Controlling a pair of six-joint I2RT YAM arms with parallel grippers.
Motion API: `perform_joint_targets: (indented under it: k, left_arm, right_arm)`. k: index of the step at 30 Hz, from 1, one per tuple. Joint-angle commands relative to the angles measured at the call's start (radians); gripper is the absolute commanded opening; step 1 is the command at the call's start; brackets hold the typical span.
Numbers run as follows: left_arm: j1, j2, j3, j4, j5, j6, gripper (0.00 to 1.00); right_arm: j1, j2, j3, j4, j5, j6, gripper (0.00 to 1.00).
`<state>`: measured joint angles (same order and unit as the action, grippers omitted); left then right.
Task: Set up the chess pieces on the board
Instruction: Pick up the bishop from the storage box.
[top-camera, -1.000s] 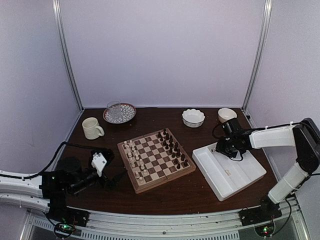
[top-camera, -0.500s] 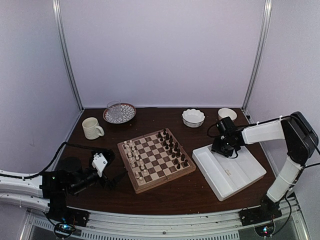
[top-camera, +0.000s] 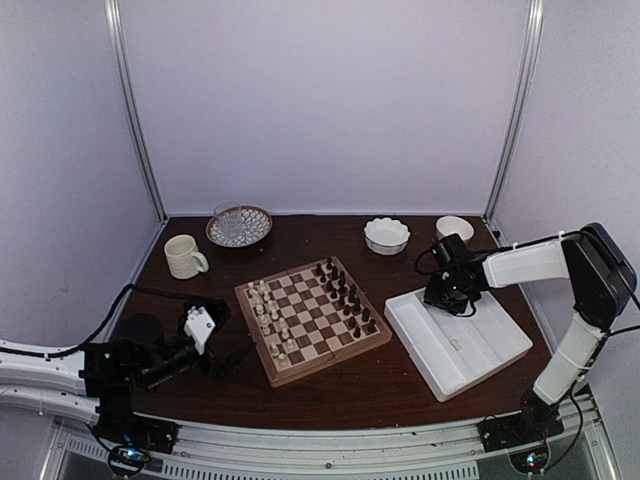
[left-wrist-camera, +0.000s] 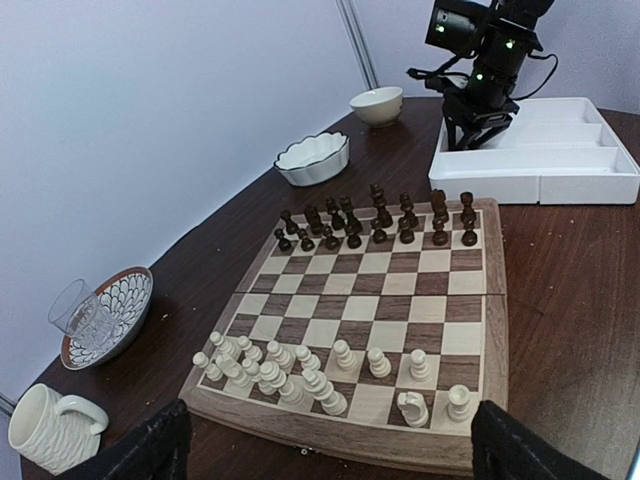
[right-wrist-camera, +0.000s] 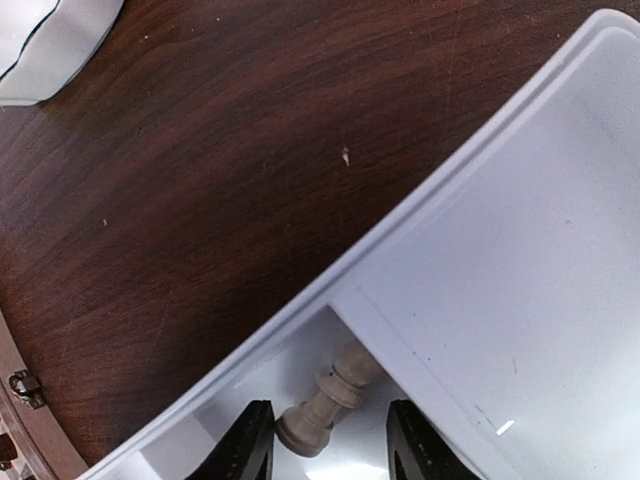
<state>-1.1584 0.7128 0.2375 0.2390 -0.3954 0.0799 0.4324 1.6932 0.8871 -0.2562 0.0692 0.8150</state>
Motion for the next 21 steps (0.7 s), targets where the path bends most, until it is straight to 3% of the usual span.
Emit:
perform_joint_targets:
  k: [1, 9, 17, 21]
  left_arm:
    - [0.0, 0.0, 0.013, 0.046, 0.017, 0.006, 0.98]
    - [0.001, 0.003, 0.014, 0.042, 0.026, 0.01, 0.98]
    - [-0.001, 0.009, 0.017, 0.04, 0.029, 0.009, 0.98]
    - [0.0, 0.011, 0.017, 0.041, 0.035, 0.012, 0.97]
  right_arm:
    - [0.006, -0.047, -0.04, -0.035, -0.003, 0.01, 0.41]
    - [0.006, -0.078, -0.07, -0.026, 0.012, 0.009, 0.37]
    - [0.003, 0.033, 0.015, -0.048, -0.004, -0.041, 0.34]
    - [0.002, 0.057, 0.032, -0.043, -0.032, -0.064, 0.27]
